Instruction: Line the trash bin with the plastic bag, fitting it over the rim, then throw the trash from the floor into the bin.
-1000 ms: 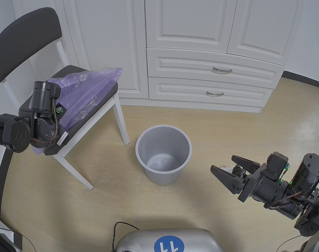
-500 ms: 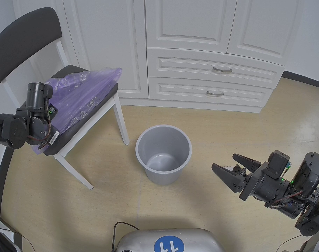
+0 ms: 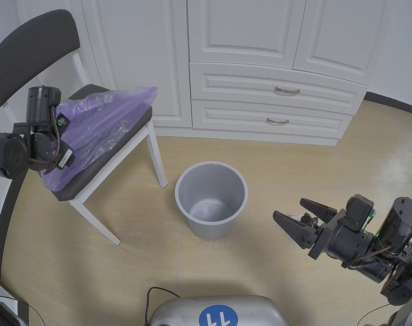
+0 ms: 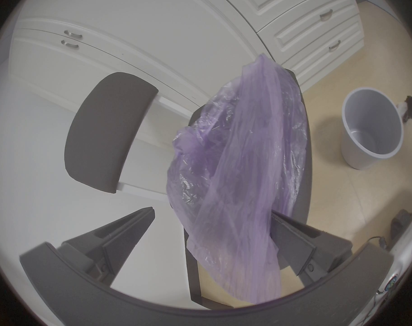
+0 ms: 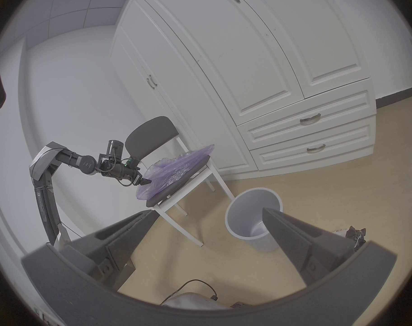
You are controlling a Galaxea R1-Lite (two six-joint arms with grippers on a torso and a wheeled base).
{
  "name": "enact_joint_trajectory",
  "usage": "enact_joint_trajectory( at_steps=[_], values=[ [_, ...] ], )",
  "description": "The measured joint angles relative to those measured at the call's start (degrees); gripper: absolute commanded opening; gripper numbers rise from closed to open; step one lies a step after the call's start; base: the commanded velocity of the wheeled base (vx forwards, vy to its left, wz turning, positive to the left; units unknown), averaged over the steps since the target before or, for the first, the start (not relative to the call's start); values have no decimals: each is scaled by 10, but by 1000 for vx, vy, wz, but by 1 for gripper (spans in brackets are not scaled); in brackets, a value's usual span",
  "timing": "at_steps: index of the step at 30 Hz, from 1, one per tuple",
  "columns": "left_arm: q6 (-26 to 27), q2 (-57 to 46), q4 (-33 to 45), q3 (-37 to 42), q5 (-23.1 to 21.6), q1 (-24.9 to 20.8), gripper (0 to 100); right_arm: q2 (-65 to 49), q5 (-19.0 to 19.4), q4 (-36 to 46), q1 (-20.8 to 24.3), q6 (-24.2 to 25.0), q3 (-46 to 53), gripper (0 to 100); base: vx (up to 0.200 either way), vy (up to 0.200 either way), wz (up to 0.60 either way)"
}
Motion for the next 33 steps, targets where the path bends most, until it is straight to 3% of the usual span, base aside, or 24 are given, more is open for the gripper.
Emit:
enact_joint_trajectory(
  at_steps=[16, 33],
  values=[
    [-6, 16, -1, 36, 3, -8, 100, -8, 2, 0, 5, -12, 2, 100, 0, 0, 0],
    [0, 57, -47, 36, 12, 18, 100, -20, 2, 0, 11, -11, 5, 100, 0, 0, 0]
  ],
)
